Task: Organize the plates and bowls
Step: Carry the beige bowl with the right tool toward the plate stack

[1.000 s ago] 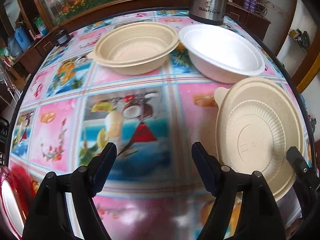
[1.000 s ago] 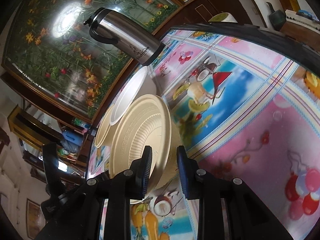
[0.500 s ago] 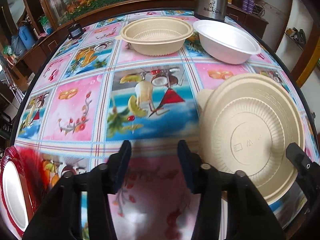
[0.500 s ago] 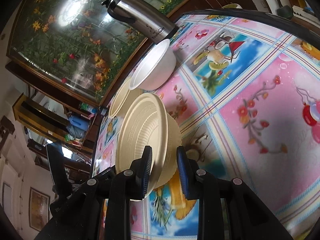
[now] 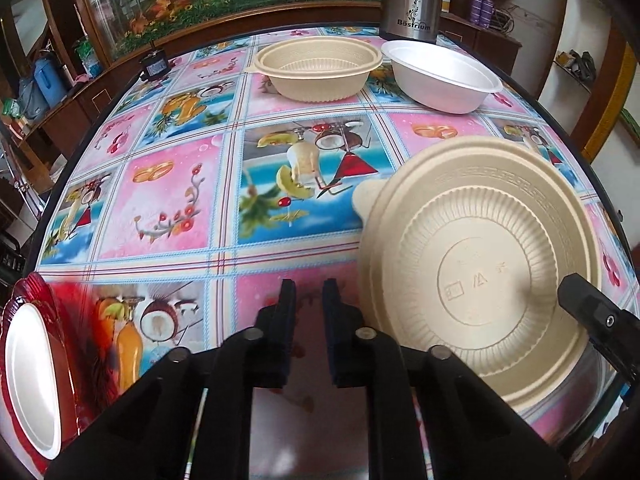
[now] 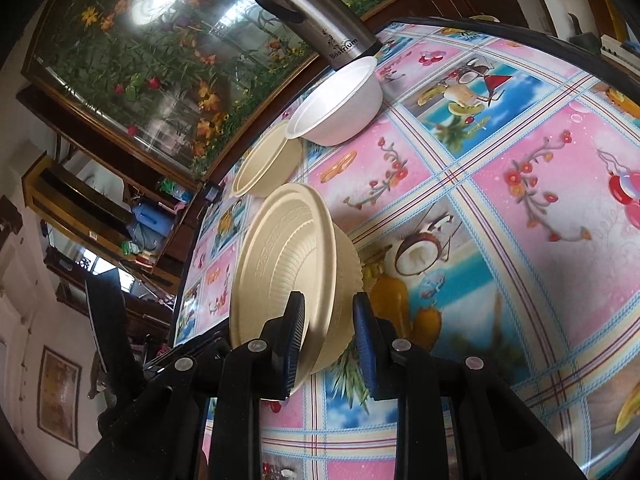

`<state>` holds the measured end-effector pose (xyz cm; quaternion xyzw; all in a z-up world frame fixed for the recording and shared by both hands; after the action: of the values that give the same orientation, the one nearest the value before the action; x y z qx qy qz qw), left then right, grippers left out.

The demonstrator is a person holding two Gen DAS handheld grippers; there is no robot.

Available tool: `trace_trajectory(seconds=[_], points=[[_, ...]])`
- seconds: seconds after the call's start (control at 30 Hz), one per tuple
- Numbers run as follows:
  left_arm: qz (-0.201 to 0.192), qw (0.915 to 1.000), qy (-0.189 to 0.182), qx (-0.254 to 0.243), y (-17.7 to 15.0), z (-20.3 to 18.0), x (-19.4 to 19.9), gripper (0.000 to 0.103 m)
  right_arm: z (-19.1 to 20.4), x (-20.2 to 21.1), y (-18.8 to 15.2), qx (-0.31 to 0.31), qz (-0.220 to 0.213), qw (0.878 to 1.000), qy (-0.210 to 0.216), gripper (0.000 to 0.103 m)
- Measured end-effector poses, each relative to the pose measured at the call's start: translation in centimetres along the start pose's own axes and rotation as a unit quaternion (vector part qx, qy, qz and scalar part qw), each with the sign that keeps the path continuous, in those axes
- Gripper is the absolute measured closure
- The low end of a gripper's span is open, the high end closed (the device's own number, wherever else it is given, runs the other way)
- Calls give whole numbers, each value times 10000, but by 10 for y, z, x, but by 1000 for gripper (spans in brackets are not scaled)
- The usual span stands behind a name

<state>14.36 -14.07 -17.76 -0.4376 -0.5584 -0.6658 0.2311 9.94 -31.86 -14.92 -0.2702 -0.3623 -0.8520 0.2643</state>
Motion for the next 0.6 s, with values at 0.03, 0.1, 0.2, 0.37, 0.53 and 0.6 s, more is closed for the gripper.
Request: trace_trajectory(seconds=[0.03, 0.1, 0.2, 0.37, 0.53, 0.6], points=[[-5, 10000, -11, 6, -2, 1, 1, 95, 2, 1, -2, 26, 9, 10000, 0, 77], [-30, 10000, -30, -11, -5, 4, 3, 99, 7, 2, -6, 93, 22, 10000, -18, 77], [-61, 10000, -27, -37, -12, 7, 6, 99, 14, 4, -13, 180, 23, 9998, -39, 77], [-61, 10000, -40, -41, -23, 13, 7, 100, 21, 6, -21, 267, 40, 9996, -45, 78], [-123, 9999, -20, 24, -29, 21, 13, 100, 27, 5, -26, 361, 59, 9993, -34, 78], [-155, 9999, -25, 56, -29, 24, 15, 100, 30, 5, -29, 398, 74, 9992, -25, 78]])
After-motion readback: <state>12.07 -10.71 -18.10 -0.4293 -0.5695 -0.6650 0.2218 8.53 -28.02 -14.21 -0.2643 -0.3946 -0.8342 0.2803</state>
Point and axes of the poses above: each gripper's, at about its wrist camera, not at the fingertips, and x roughly against the way its jaws point, z to its left, y to its top, the point moved 10 cm from there along -x, roughly the way its jaws point, and after that the axes turned 5 degrees about -y, right-handed, at the moved point
